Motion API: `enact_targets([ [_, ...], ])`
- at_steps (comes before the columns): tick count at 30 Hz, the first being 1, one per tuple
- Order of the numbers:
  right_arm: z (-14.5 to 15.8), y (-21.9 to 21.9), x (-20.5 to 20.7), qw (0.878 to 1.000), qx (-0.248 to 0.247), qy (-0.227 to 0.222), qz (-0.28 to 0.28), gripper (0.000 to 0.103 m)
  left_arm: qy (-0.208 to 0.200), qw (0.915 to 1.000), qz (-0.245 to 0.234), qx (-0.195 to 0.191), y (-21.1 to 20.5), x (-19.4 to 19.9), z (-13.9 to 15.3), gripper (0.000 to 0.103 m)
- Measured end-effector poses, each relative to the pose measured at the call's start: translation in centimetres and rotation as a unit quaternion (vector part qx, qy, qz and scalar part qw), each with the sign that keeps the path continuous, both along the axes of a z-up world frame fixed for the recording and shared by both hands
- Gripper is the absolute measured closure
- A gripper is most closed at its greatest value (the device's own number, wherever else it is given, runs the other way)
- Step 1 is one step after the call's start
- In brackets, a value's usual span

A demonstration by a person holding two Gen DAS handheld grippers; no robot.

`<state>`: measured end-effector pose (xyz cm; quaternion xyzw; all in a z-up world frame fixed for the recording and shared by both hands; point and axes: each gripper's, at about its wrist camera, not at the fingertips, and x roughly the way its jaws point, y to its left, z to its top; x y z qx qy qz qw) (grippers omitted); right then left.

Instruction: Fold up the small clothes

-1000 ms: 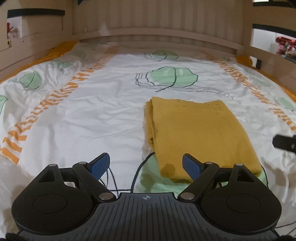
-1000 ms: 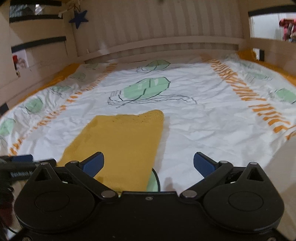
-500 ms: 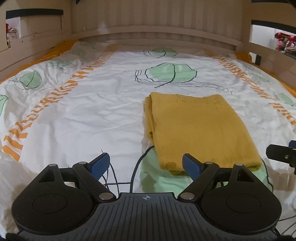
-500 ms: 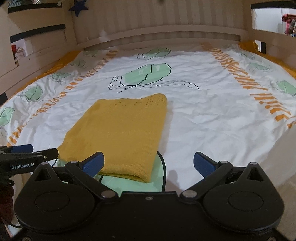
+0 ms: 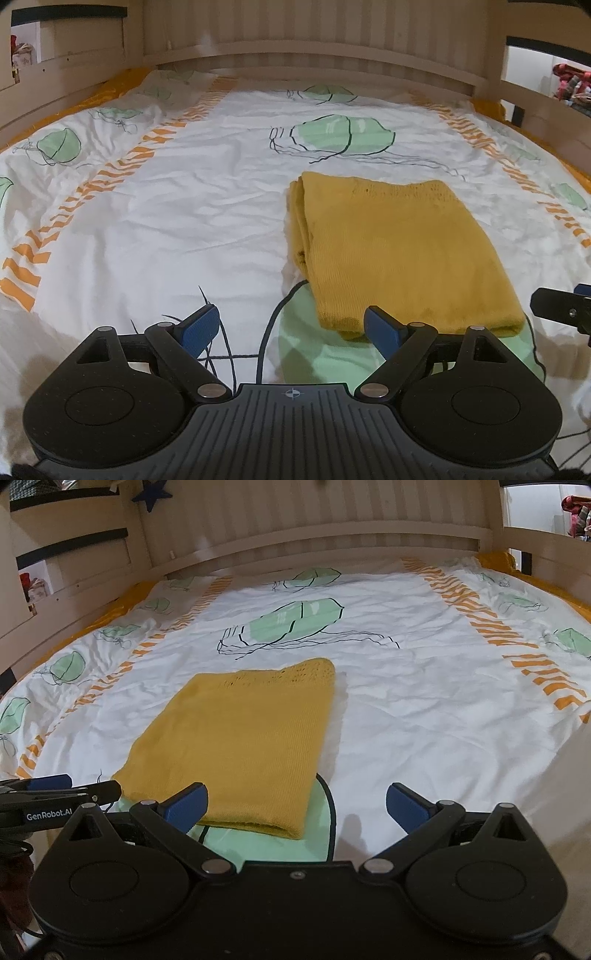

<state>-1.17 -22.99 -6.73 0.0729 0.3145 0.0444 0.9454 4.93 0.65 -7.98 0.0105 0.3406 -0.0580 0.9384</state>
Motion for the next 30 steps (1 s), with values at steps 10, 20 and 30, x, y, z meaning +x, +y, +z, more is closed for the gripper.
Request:
enact_targets([
  [10, -0.13, 0.07, 0.01, 1.000, 0.001, 0.002, 0.001, 0.001, 0.003, 1.0000, -0.001, 0.001, -0.20, 0.03, -0.07, 0.018],
  [20, -0.17, 0.12, 0.00, 1.000, 0.002, 0.002, 0.001, 0.001, 0.007, 1.0000, -0.003, 0.000, -0.16, 0.13, -0.21, 0.018],
  [30, -0.47, 0.27, 0.05, 1.000, 0.002, 0.006, 0.002, 0.001, 0.008, 1.0000, -0.004, -0.002, -0.11, 0.09, -0.30, 0.018],
])
